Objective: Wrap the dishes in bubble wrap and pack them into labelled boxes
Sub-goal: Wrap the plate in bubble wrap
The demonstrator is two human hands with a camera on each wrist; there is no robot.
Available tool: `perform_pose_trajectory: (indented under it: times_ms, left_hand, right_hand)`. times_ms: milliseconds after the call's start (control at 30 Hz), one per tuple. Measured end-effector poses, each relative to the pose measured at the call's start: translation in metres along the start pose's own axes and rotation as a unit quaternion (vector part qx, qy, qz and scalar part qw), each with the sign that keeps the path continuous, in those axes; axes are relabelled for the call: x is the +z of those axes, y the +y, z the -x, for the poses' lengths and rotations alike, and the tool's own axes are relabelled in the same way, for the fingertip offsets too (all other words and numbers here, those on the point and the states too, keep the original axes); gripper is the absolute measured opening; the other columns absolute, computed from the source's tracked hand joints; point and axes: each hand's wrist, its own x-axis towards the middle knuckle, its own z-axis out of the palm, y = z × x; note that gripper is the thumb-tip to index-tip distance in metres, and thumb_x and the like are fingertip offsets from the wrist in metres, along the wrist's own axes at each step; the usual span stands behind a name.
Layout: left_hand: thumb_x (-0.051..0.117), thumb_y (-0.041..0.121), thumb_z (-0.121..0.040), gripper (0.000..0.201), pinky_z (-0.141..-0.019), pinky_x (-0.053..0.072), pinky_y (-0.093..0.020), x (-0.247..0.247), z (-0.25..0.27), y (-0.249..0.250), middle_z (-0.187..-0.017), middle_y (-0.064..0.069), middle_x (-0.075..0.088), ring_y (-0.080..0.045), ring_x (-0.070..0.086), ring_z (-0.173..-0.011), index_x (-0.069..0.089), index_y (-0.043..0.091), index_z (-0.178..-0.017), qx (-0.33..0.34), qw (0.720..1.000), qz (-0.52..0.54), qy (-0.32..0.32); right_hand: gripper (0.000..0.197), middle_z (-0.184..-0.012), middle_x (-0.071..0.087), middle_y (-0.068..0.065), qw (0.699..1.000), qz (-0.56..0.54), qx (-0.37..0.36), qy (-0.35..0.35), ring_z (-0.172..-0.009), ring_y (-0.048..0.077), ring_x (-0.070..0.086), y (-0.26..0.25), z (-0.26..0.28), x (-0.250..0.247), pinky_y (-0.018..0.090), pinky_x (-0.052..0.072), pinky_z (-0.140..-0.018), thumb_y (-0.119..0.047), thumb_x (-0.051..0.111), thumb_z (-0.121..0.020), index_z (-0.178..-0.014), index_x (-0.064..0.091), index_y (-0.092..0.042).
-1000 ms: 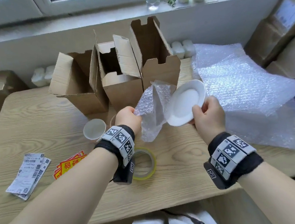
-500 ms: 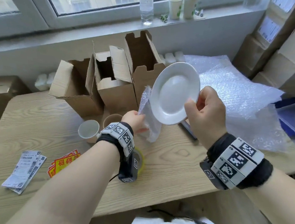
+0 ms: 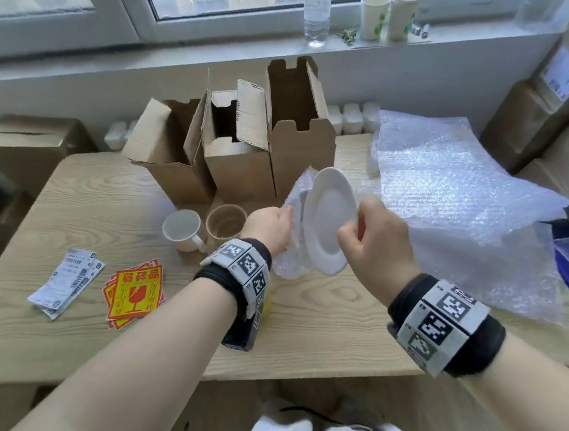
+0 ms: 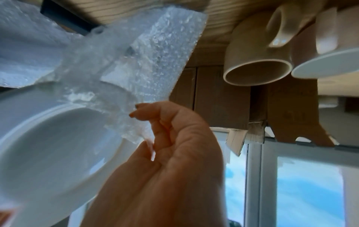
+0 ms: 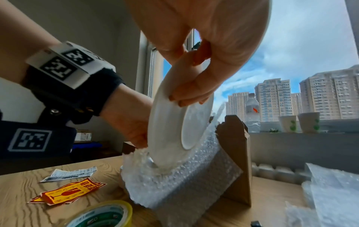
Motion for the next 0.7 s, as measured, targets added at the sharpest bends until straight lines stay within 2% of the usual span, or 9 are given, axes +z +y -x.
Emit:
perform_pose_trajectory:
  times_ms: [100, 200, 267, 400, 500, 533, 600, 633, 700]
  left_hand:
    - [0.035, 0.032, -0.1, 0.041, -0.081, 0.049, -0.036, -0.001, 0.009, 0.004, -0.081, -0.012, 0.064, -0.031, 0.06, -0.086, 0.05, 0.012, -0.068, 0.061, 0.997, -0.055, 0.012]
    - [0.039, 0.027, -0.098, 0.029, -0.08, 0.049, -0.036, 0.002, 0.019, 0.014, -0.071, 0.003, 0.055, -0.023, 0.057, -0.079, 0.049, 0.02, -0.072, 0.085, 0.996, -0.019, -0.008]
    - [0.04, 0.025, -0.099, 0.024, -0.078, 0.045, -0.034, 0.002, 0.024, 0.02, -0.073, 0.003, 0.055, -0.021, 0.054, -0.078, 0.053, 0.015, -0.081, 0.119, 0.992, -0.016, -0.024]
    - [0.042, 0.019, -0.1, 0.027, -0.071, 0.037, -0.03, 0.004, 0.032, 0.031, -0.084, -0.01, 0.056, -0.019, 0.048, -0.079, 0.059, -0.001, -0.096, 0.187, 0.982, -0.011, -0.032]
    - [0.046, 0.024, -0.099, 0.027, -0.079, 0.037, -0.016, 0.009, 0.037, 0.035, -0.103, 0.0, 0.06, -0.013, 0.052, -0.098, 0.062, 0.007, -0.113, 0.156, 0.984, 0.021, -0.086]
    - [0.047, 0.03, -0.098, 0.028, -0.082, 0.038, -0.017, 0.009, 0.04, 0.035, -0.104, 0.003, 0.061, -0.012, 0.053, -0.102, 0.064, 0.011, -0.109, 0.146, 0.983, 0.038, -0.109]
    - [0.043, 0.044, -0.097, 0.038, -0.088, 0.037, -0.025, 0.005, 0.044, 0.032, -0.104, 0.005, 0.063, -0.011, 0.054, -0.105, 0.068, 0.016, -0.098, 0.12, 0.982, 0.079, -0.12]
    - [0.041, 0.046, -0.098, 0.042, -0.089, 0.037, -0.029, 0.004, 0.043, 0.027, -0.106, 0.002, 0.064, -0.013, 0.054, -0.106, 0.068, 0.014, -0.098, 0.109, 0.987, 0.079, -0.088]
    - [0.046, 0.047, -0.095, 0.046, -0.093, 0.038, -0.037, 0.001, 0.036, 0.013, -0.122, -0.011, 0.056, -0.026, 0.049, -0.115, 0.061, 0.008, -0.115, 0.045, 0.999, -0.004, 0.03]
  right_hand:
    - [0.034, -0.063, 0.036, -0.003, 0.997, -0.024, 0.073, -0.023, -0.055, 0.011, 0.035, 0.0, -0.004, 0.001, 0.021, 0.028, -0.05, -0.01, 0.049, -0.089, -0.066, 0.028, -0.023]
    - [0.029, -0.069, 0.041, -0.003, 0.982, -0.09, 0.163, -0.043, -0.063, 0.013, 0.047, 0.0, -0.009, 0.004, 0.018, 0.037, -0.047, -0.012, 0.051, -0.09, -0.069, 0.033, -0.022]
    - [0.027, -0.074, 0.045, -0.001, 0.957, -0.174, 0.229, -0.048, -0.068, 0.016, 0.057, 0.002, -0.011, 0.009, 0.015, 0.047, -0.044, -0.009, 0.052, -0.09, -0.071, 0.036, -0.019]
    - [0.018, -0.085, 0.052, 0.012, 0.882, -0.331, 0.33, -0.058, -0.071, 0.021, 0.065, 0.004, -0.008, 0.02, 0.028, 0.058, -0.057, -0.002, 0.053, -0.091, -0.078, 0.042, -0.009]
    - [0.016, -0.077, 0.053, 0.009, 0.836, -0.402, 0.368, -0.057, -0.063, 0.016, 0.063, 0.007, -0.007, 0.023, 0.024, 0.056, -0.054, 0.002, 0.052, -0.092, -0.079, 0.046, -0.007]
    - [0.014, -0.076, 0.055, 0.01, 0.824, -0.419, 0.377, -0.055, -0.063, 0.015, 0.062, 0.009, -0.006, 0.023, 0.023, 0.055, -0.052, 0.002, 0.053, -0.091, -0.081, 0.049, -0.006]
    - [0.009, -0.091, 0.061, 0.017, 0.796, -0.45, 0.402, -0.04, -0.076, 0.022, 0.065, 0.014, -0.006, 0.025, 0.024, 0.055, -0.053, 0.003, 0.057, -0.09, -0.096, 0.051, 0.001]
    - [0.016, -0.101, 0.061, 0.021, 0.785, -0.459, 0.415, -0.025, -0.082, 0.026, 0.066, 0.018, -0.007, 0.026, 0.026, 0.056, -0.054, 0.005, 0.057, -0.089, -0.103, 0.049, 0.003]
    - [0.022, -0.11, 0.06, 0.024, 0.77, -0.476, 0.425, -0.001, -0.086, 0.03, 0.067, 0.024, -0.006, 0.028, 0.029, 0.057, -0.055, 0.009, 0.056, -0.088, -0.108, 0.049, 0.002]
